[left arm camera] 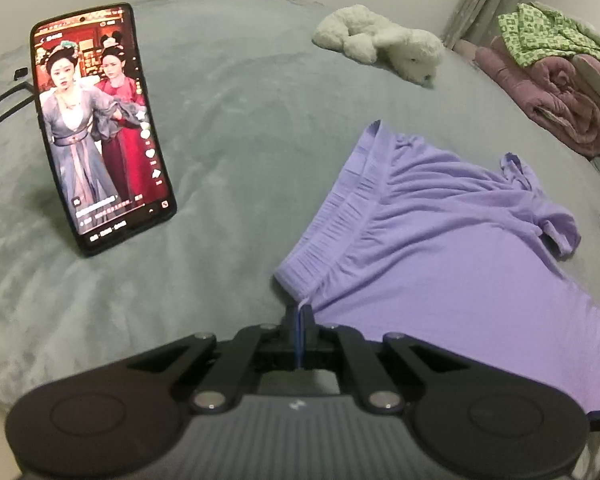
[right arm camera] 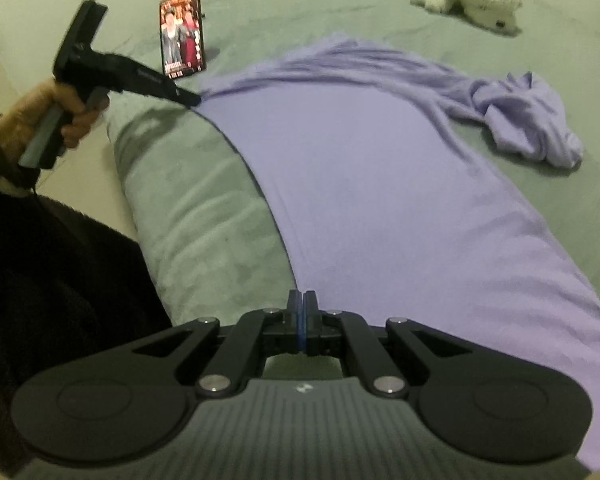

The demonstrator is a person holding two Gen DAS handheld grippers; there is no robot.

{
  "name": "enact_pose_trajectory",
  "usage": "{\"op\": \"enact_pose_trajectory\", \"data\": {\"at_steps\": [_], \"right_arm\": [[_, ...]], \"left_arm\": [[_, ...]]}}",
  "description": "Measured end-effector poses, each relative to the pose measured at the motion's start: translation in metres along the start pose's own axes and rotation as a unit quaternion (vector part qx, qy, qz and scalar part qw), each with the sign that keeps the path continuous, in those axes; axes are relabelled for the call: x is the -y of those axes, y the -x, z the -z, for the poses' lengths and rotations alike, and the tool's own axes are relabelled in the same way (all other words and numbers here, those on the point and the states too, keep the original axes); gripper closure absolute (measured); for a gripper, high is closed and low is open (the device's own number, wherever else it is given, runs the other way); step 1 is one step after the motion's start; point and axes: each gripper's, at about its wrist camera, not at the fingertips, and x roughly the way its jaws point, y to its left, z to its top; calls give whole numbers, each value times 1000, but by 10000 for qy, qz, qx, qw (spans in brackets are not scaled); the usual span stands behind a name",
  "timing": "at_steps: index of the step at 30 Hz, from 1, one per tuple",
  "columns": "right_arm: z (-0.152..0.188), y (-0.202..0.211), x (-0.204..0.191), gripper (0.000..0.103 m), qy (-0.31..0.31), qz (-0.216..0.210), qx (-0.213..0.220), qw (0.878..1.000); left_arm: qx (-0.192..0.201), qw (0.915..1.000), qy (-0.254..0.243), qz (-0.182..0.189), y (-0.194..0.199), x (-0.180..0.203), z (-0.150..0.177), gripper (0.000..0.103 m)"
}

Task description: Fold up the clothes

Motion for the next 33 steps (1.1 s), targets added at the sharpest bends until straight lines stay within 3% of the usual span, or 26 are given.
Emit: {"op": "enact_pose_trajectory", "data": {"at_steps": [5, 7, 10, 13, 21, 28, 33], "right_arm": [[-1, 1, -1, 101, -33, -8, 28, 10000], [-1, 1, -1, 89, -46, -12, 39, 10000], [-1, 6, 2, 85, -126, -38, 120, 9998], [-4, 13, 6, 72, -247, 44, 292, 9993], [-17, 21, 28, 72, -644, 207, 505, 9964], [-40, 28, 61, 72, -987, 501, 646, 9917], [-60, 32, 92, 72, -1161, 713, 810, 9874]], "left_arm": [[-51, 9998, -172, 14, 2, 1, -1, 99], [-82, 9997, -214, 26, 5, 1, -2, 90], [-2, 9991, -399, -155, 11, 6, -6, 69], [131, 9974, -560, -441, 15, 9, -12, 67], [482, 9973, -512, -208, 10, 24, -37, 66], [529, 9966, -616, 166, -22, 55, -64, 66], [503, 9958, -738, 196, -50, 74, -81, 66]]}}
